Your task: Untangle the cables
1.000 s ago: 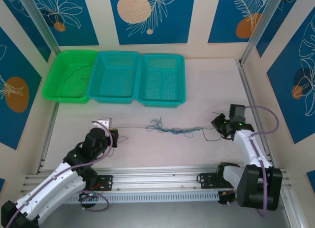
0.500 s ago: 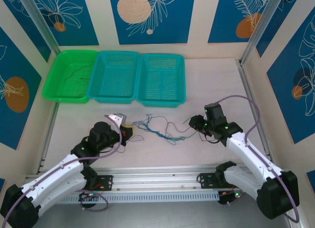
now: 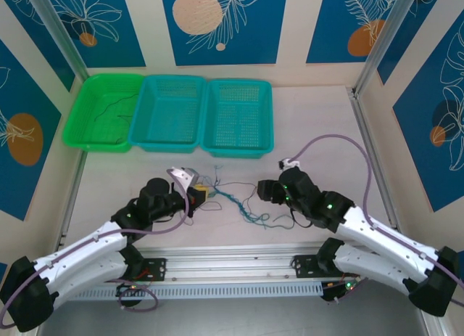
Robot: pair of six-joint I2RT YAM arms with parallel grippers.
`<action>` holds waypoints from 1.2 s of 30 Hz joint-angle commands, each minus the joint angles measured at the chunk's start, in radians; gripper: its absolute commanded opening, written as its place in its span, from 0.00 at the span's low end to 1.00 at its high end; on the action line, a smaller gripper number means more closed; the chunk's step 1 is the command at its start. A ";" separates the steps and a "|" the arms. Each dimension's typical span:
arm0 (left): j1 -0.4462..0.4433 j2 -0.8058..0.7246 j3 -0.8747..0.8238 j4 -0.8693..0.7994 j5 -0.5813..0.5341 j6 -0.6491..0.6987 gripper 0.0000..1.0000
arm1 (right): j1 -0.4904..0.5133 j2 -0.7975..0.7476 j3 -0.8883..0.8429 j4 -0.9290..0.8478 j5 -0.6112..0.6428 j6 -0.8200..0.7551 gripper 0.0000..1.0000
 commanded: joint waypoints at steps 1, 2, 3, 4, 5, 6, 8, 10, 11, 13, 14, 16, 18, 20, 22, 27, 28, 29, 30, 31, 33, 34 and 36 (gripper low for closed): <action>-0.013 0.000 0.042 0.008 -0.051 0.017 0.00 | 0.022 0.134 0.022 0.097 -0.101 -0.115 0.73; -0.013 -0.001 0.045 -0.010 -0.083 0.012 0.00 | 0.025 0.180 0.015 0.116 -0.125 -0.118 0.72; -0.011 -0.003 0.052 -0.035 -0.122 0.006 0.00 | 0.030 0.214 0.006 0.133 -0.139 -0.113 0.70; -0.012 -0.004 0.060 -0.071 -0.172 -0.002 0.00 | 0.037 0.249 -0.007 0.158 -0.157 -0.108 0.69; -0.012 -0.005 0.070 -0.114 -0.229 -0.014 0.00 | 0.043 0.281 -0.027 0.190 -0.177 -0.107 0.68; -0.011 -0.003 0.082 -0.162 -0.290 -0.029 0.00 | 0.048 0.314 -0.041 0.217 -0.205 -0.105 0.67; -0.009 0.002 0.103 -0.250 -0.395 -0.067 0.00 | 0.057 0.373 -0.060 0.257 -0.247 -0.103 0.67; -0.004 0.002 0.113 -0.306 -0.448 -0.096 0.00 | 0.063 0.433 -0.066 0.280 -0.279 -0.106 0.67; 0.000 -0.001 0.109 -0.309 -0.449 -0.100 0.00 | 0.066 0.475 -0.057 0.280 -0.287 -0.109 0.67; 0.003 -0.006 0.096 -0.291 -0.436 -0.111 0.00 | 0.066 0.527 -0.049 0.292 -0.303 -0.118 0.67; 0.004 -0.006 0.092 -0.285 -0.433 -0.118 0.00 | 0.065 0.558 -0.043 0.296 -0.314 -0.123 0.67; 0.005 -0.006 0.092 -0.289 -0.436 -0.126 0.00 | 0.072 0.616 -0.027 0.292 -0.334 -0.132 0.68; 0.006 -0.010 0.096 -0.300 -0.447 -0.129 0.00 | 0.095 0.665 -0.010 0.270 -0.300 -0.135 0.69; 0.009 -0.021 0.100 -0.325 -0.478 -0.142 0.00 | 0.126 0.701 0.007 0.235 -0.246 -0.135 0.67; 0.026 -0.038 0.113 -0.370 -0.516 -0.173 0.00 | 0.159 0.726 0.021 0.209 -0.196 -0.142 0.64; 0.153 -0.138 0.134 -0.495 -0.541 -0.214 0.00 | 0.182 0.768 0.043 0.123 -0.045 -0.081 0.38; 0.184 -0.165 0.133 -0.511 -0.531 -0.215 0.00 | 0.180 0.765 0.042 0.109 -0.013 -0.066 0.34; 0.216 -0.191 0.133 -0.529 -0.518 -0.215 0.00 | 0.178 0.757 0.039 0.099 0.008 -0.057 0.32; 0.247 -0.213 0.133 -0.544 -0.502 -0.213 0.00 | 0.173 0.747 0.035 0.093 0.025 -0.046 0.29; 0.274 -0.227 0.132 -0.558 -0.489 -0.211 0.00 | 0.166 0.734 0.030 0.090 0.036 -0.039 0.26; 0.323 -0.252 0.133 -0.587 -0.462 -0.214 0.00 | 0.128 0.698 0.016 0.083 0.053 -0.020 0.23; 0.348 -0.262 0.132 -0.597 -0.447 -0.217 0.00 | 0.102 0.680 0.008 0.081 0.055 -0.012 0.23; 0.394 -0.286 0.122 -0.604 -0.410 -0.228 0.00 | 0.028 0.635 -0.024 0.128 -0.004 -0.014 0.19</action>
